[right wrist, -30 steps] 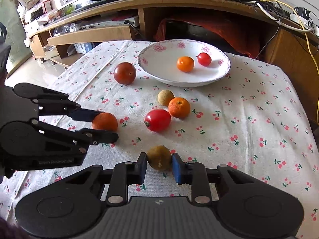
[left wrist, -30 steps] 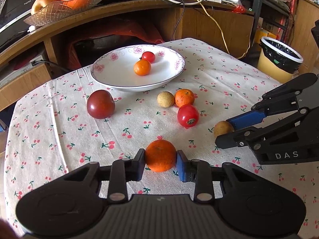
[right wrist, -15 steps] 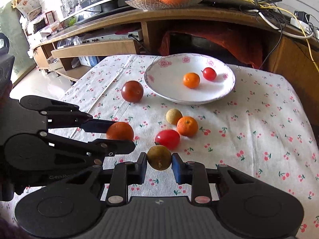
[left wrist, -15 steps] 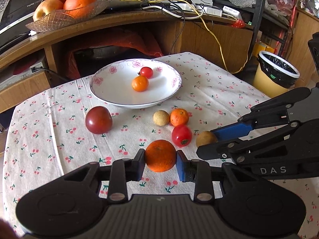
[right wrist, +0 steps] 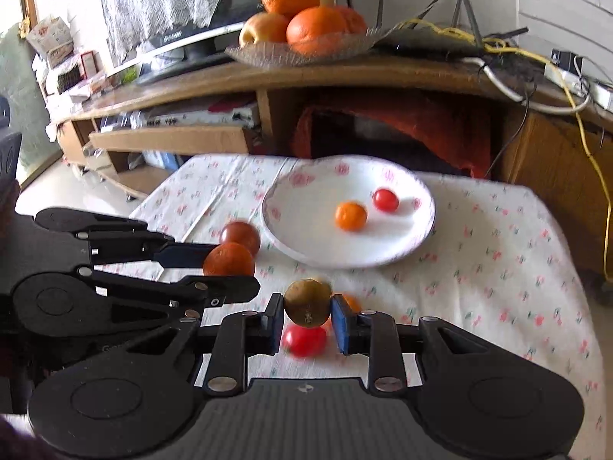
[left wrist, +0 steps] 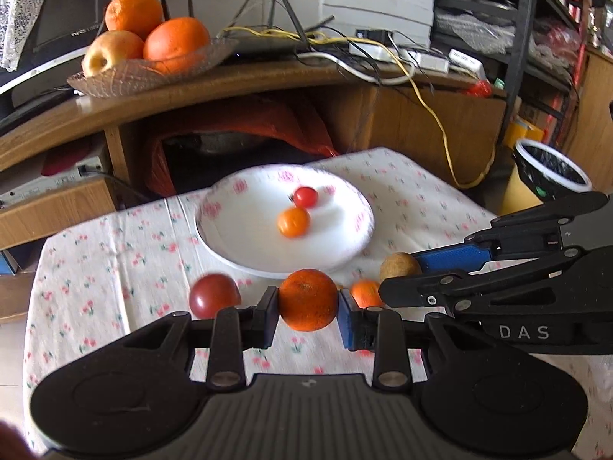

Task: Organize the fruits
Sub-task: 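Lift and carry the orange and kiwi over the white bowl with both tools, then open both tools to release the orange and kiwi into the bowl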

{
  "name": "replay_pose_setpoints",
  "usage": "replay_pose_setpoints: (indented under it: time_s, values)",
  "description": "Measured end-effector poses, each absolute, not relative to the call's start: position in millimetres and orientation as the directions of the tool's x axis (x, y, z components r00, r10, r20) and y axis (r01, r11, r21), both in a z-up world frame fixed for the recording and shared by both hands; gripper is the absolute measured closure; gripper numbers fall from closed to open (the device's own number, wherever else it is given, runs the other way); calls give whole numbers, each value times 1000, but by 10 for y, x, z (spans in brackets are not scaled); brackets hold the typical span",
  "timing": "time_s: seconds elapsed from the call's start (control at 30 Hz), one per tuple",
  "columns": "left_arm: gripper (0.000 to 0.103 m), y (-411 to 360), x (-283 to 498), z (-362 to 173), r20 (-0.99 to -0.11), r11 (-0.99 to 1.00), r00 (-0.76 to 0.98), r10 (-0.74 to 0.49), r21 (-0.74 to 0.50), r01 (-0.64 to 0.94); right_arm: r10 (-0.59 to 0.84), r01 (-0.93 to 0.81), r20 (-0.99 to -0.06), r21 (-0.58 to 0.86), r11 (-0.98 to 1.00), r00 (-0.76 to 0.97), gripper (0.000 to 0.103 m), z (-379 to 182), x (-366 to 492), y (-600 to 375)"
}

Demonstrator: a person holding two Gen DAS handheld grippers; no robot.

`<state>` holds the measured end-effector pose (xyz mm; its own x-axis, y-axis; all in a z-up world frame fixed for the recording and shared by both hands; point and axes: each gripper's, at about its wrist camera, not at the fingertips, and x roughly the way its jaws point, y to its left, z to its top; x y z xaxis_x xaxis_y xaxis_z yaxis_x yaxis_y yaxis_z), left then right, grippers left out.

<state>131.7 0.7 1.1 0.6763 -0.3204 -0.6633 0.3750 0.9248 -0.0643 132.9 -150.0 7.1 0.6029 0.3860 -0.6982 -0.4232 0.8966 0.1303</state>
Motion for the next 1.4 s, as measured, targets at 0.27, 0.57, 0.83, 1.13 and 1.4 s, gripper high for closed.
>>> replay_pose_setpoints:
  time_s: [0.27,0.57,0.83,1.13,1.4]
  values:
    - [64,-23,1657,8,-647,931,699,-305,-47,362,373,-380,-671,145,913,641,79,84,1632,-1536]
    - [64,-41,1887,-136,-657,942,695,-290,-68,329,373,-385,-677,142,912,634,79,-40,1880,-1558]
    - [64,31,1969,-231,-667,950,691,-279,-87,300,385,-407,-675,135,903,630,78,-105,1969,-1500]
    - [59,39,1974,-250,-671,954,692,-266,-78,290,380,-406,-665,125,905,643,77,-123,1966,-1490]
    - [55,45,1967,-204,-653,955,710,-264,-74,287,368,-390,-660,122,913,655,76,-106,1989,-1539]
